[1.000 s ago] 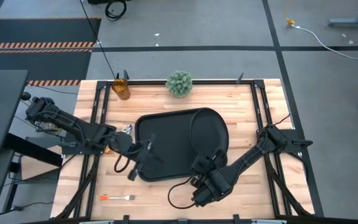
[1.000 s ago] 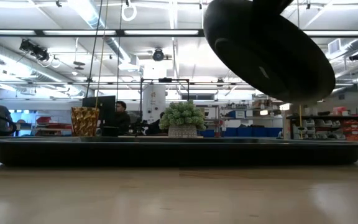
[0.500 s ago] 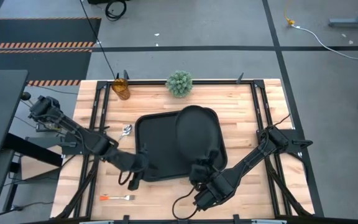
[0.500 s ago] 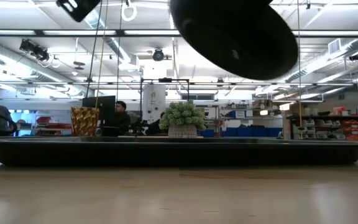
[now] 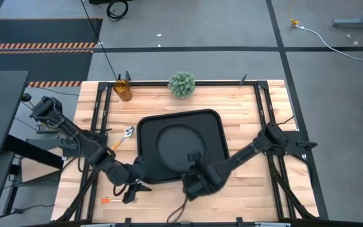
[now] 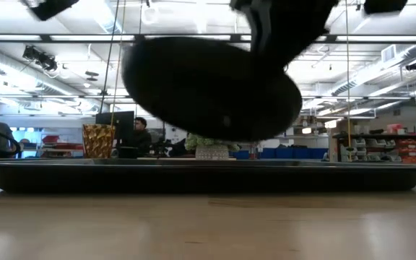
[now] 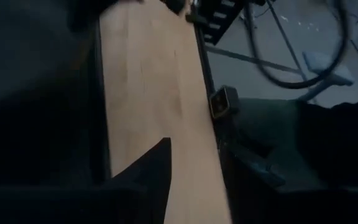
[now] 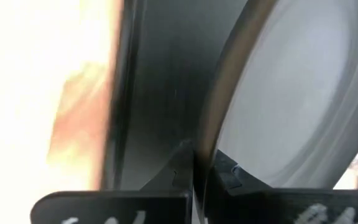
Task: Pick and place plate/cup/fork/spoon on tray
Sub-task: Put the black plate on the center of the black tray
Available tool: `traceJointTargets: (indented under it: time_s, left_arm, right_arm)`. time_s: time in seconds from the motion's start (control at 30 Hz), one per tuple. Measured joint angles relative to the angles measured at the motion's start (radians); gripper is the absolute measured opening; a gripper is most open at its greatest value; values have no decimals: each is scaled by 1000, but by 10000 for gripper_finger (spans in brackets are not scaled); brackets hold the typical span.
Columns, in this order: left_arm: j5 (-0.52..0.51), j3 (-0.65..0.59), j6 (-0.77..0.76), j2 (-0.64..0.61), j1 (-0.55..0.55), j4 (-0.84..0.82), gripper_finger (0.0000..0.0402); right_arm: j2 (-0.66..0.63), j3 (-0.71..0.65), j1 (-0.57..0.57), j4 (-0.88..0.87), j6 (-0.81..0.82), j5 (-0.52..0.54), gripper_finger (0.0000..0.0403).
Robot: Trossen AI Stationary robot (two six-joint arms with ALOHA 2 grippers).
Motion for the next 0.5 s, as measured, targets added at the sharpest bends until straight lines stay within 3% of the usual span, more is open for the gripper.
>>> traceJointTargets:
  time_s: [0.2, 0.5]
  left_arm:
    - [-16, 0, -176, 0, -93, -39, 142]
    - [-264, 0, -162, 0, -222, -38, 142]
  right_arm:
    - [0, -38, -89, 0, -54, -64, 13]
    - [-2, -114, -178, 127, -81, -265, 13]
